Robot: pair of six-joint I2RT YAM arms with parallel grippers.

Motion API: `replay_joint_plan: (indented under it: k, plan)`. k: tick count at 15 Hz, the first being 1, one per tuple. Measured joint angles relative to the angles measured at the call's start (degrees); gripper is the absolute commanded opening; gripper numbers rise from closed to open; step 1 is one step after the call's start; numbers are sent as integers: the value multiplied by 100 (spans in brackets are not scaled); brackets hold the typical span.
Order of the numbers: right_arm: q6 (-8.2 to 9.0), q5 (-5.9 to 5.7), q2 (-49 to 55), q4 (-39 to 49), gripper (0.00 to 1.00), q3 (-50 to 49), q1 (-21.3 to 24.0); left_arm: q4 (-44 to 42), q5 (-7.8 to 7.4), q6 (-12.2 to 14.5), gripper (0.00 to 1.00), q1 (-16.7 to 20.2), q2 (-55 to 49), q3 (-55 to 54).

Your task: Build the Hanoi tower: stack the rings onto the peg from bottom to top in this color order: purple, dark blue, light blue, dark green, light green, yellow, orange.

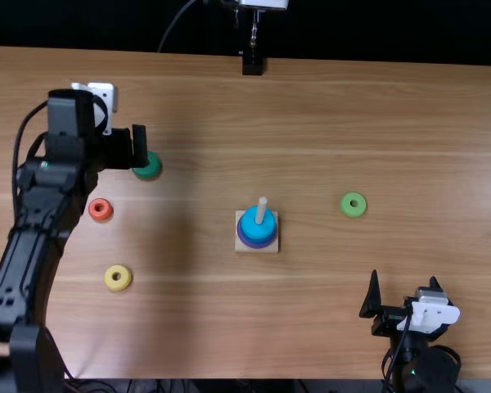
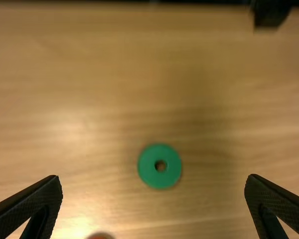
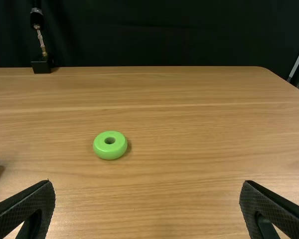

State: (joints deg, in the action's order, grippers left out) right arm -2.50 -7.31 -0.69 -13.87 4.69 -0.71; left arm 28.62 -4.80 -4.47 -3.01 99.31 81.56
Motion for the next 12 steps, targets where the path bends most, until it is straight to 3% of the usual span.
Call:
replay_joint_plan:
  k: [2, 5, 8, 12]
  plan:
    - [2, 0, 0, 0, 100, 0, 0, 651, -103, 273, 100, -7, 911, 678]
    - [2, 2, -2, 0, 100, 0, 0, 1147, -107, 892, 100, -179, 1687, 960]
    - [0, 2, 0, -2, 100, 0, 0, 1180, -146, 1115, 100, -330, 2111, 997]
    - [2, -2, -2, 0, 100, 0, 0, 1174, -151, 1185, 100, -378, 2472, 1412]
